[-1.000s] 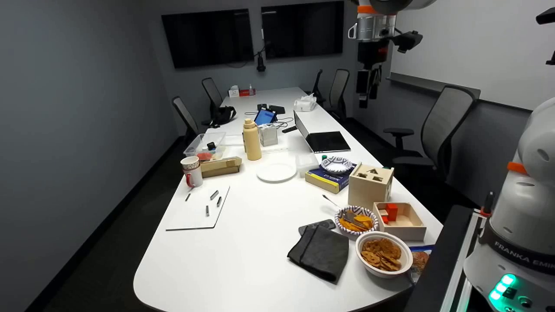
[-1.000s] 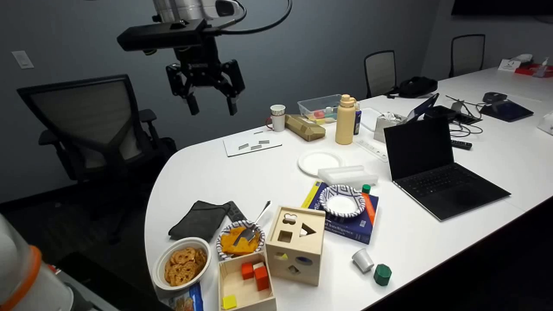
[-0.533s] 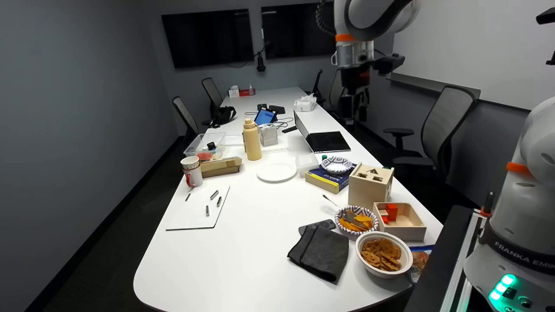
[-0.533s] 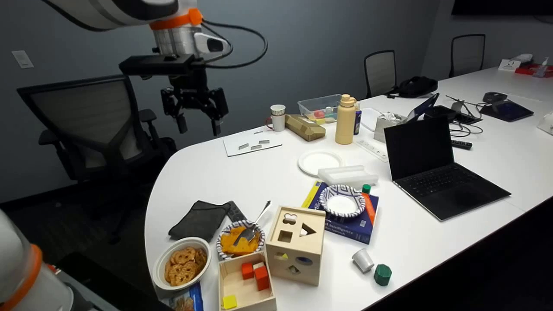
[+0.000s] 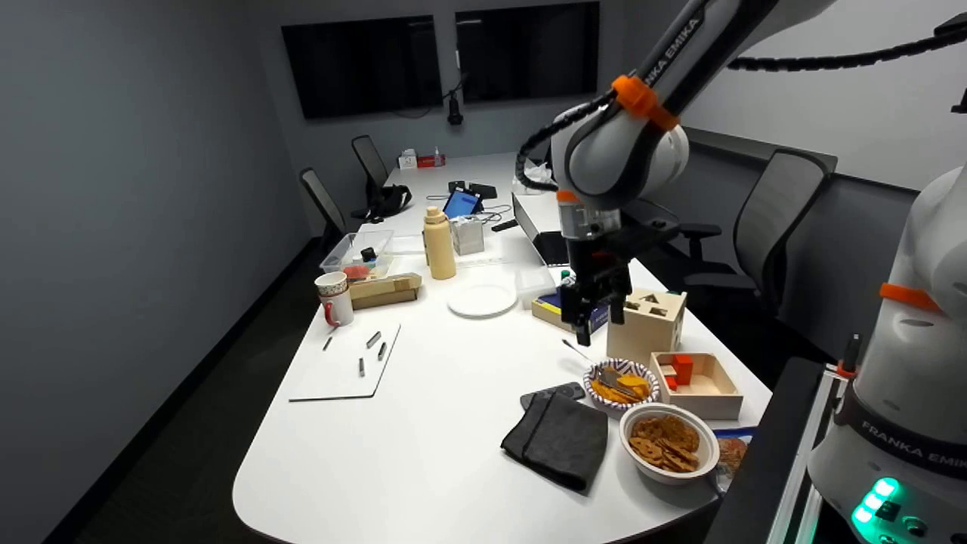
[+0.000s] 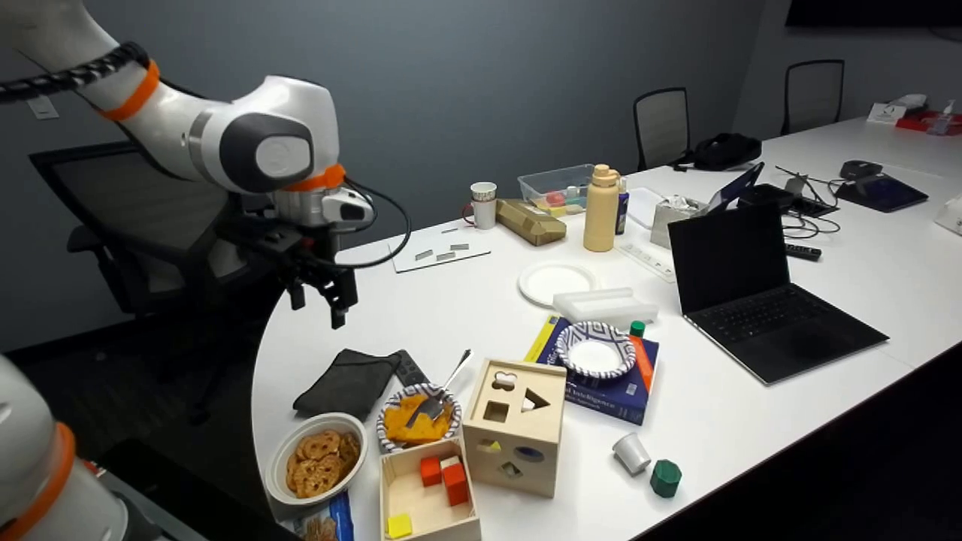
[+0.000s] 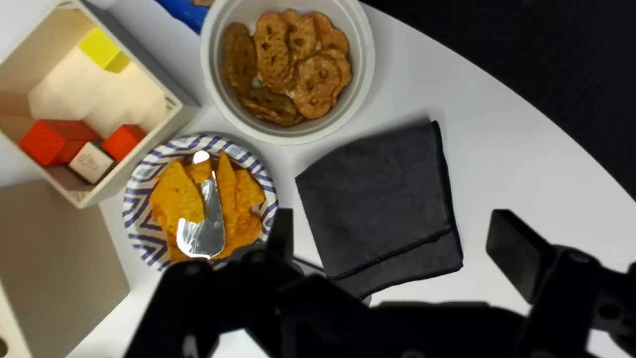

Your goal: Fold the towel on the table

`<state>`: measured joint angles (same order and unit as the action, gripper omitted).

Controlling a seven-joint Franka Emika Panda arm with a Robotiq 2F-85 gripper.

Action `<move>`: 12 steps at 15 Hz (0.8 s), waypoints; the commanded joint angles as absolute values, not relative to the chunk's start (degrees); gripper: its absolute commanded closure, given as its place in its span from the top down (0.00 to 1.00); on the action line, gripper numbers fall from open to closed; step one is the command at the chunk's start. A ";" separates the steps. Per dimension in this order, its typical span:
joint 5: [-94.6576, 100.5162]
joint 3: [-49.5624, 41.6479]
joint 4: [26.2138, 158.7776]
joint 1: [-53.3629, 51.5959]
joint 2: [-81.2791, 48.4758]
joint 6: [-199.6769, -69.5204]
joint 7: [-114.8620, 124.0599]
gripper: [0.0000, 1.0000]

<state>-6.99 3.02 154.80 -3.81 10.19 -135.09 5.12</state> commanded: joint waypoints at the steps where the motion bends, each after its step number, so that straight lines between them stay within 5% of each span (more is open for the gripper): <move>1: -15.16 3.37 157.88 -4.99 2.02 -147.99 7.05 1.00; 12: -34.92 9.33 154.18 -0.91 -17.98 -165.53 0.73 1.00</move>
<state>-31.42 7.62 156.15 -2.49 -14.35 -163.40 2.94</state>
